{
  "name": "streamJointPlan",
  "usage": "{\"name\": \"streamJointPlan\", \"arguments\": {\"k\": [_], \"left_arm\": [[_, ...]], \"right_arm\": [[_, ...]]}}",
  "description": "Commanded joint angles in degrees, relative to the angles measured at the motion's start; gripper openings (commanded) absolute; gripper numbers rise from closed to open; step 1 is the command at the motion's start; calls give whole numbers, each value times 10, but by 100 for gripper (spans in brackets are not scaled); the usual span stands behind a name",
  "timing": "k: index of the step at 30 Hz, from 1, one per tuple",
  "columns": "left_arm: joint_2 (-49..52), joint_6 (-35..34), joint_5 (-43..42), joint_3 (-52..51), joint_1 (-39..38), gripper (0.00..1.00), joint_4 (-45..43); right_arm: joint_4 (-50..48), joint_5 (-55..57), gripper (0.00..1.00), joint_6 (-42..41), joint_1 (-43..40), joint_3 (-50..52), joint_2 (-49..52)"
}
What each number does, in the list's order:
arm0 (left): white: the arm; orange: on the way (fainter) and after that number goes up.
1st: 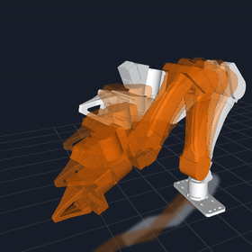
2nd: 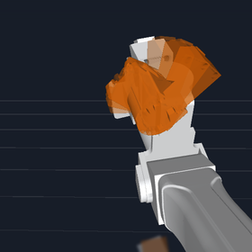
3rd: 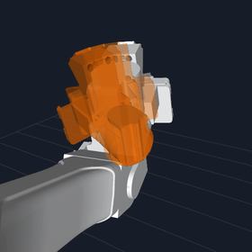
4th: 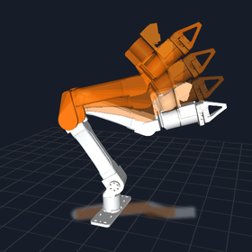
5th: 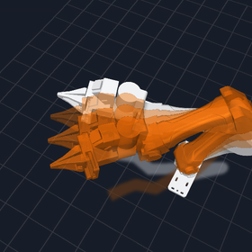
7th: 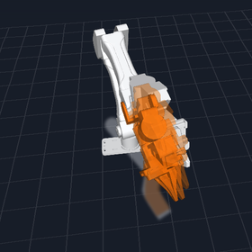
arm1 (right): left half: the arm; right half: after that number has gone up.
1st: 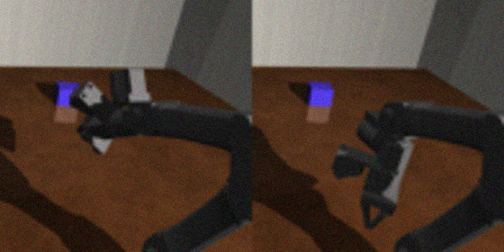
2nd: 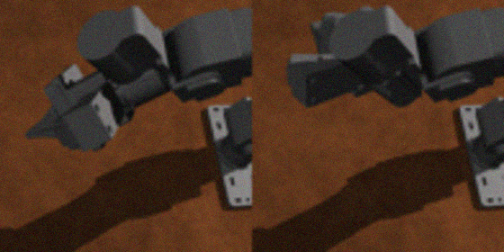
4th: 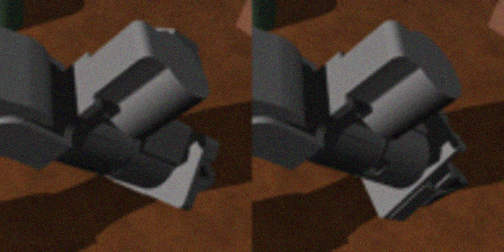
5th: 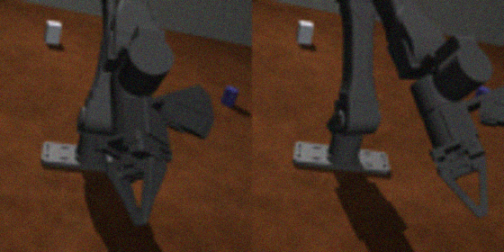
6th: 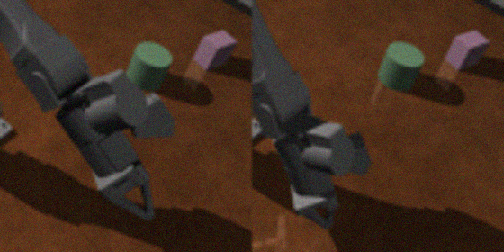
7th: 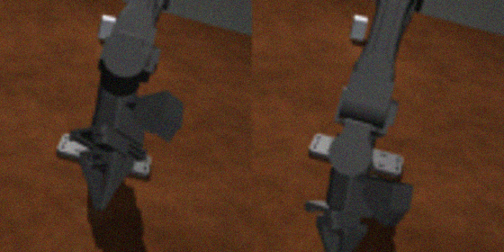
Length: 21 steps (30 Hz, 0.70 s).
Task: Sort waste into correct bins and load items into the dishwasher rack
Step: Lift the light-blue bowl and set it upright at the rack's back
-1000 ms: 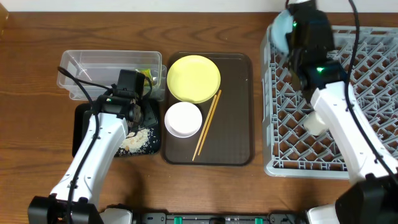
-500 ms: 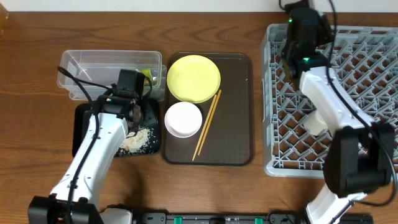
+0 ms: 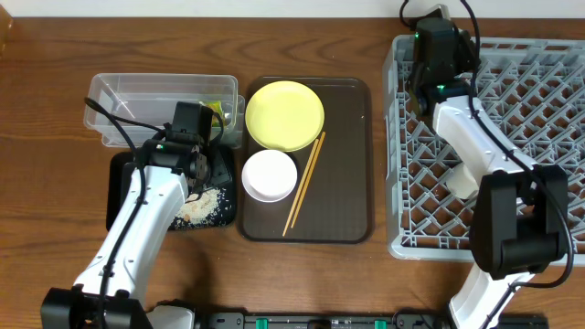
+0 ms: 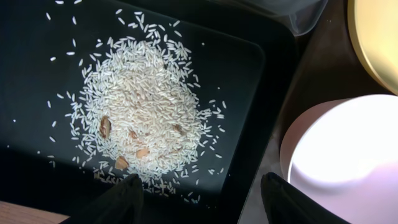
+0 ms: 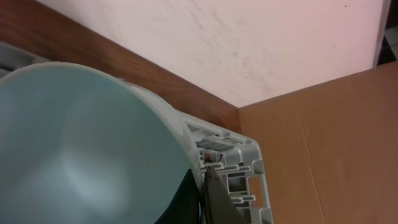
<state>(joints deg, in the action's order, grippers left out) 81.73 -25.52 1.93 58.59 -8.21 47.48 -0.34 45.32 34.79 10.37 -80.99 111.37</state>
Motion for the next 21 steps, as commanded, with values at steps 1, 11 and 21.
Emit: {"name": "streamJointPlan", "arguments": {"k": [1, 11, 21], "left_arm": [[-5, -1, 11, 5, 0, 64, 0], [-5, -1, 11, 5, 0, 64, 0], [-5, -1, 11, 5, 0, 64, 0]], "right_arm": [[13, 12, 1, -17, 17, -3, 12], [139, 12, 1, -137, 39, -3, 11], [272, -14, 20, -313, 66, -3, -15]]}}
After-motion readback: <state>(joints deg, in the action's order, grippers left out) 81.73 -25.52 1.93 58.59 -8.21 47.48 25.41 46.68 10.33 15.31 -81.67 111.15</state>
